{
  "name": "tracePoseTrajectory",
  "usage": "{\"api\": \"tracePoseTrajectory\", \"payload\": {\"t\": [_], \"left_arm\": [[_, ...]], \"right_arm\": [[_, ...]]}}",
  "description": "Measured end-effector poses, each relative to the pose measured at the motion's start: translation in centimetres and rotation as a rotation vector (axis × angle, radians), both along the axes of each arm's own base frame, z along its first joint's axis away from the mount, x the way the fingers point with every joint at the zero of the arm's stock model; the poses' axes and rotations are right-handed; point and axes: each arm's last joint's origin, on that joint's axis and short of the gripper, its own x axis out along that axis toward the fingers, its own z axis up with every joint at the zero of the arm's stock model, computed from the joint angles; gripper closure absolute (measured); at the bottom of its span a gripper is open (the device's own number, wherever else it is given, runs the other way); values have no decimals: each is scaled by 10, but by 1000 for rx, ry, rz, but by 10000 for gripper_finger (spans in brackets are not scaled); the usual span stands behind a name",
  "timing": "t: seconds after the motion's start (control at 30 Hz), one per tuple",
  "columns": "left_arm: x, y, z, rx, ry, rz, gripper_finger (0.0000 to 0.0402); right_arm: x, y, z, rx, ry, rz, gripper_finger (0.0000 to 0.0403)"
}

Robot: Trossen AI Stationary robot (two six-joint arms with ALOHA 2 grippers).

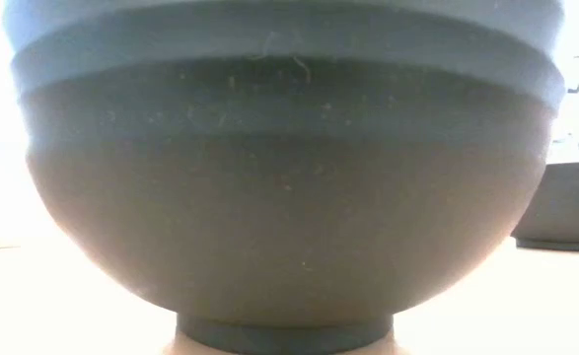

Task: Nest bowls inside each other
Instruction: Stack the black bowl on top of the black bowl

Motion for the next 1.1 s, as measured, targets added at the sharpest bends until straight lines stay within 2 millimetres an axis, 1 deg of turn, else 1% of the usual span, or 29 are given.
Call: {"api": "tracePoseTrajectory", "payload": {"t": [0.1, 0.17, 0.23, 0.3, 0.4, 0.53, 0.6, 0.73, 0.93, 1.1], "left_arm": [[1, 0, 0, -11, -15, -10, 344], [1, -1, 0, -25, -29, -14, 342], [1, -1, -1, -40, -34, -14, 340], [1, -2, -1, -48, -28, -16, 338], [0, -2, -2, -50, -26, -16, 338], [0, -2, -2, -51, -27, -15, 345], [0, -2, -2, -51, -26, -17, 347], [0, -2, -2, -50, -27, -17, 348], [0, -2, -2, -50, -28, -16, 342], [0, -2, -2, -51, -28, -15, 347]], "right_arm": [[16, 7, 2, 0, -4, 52, 396], [27, 8, -3, 13, 27, 66, 396], [35, 7, -13, 26, 94, 69, 396], [42, 7, -28, 35, 163, 73, 396], [50, 4, -42, 40, 194, 73, 396], [53, -3, -51, 51, 213, 65, 396], [51, -7, -56, 60, 239, 55, 396], [47, -12, -55, 70, 261, 29, 396], [38, -12, -59, 75, 360, 3, 396], [38, -11, -65, 86, 400, 5, 396]]}}
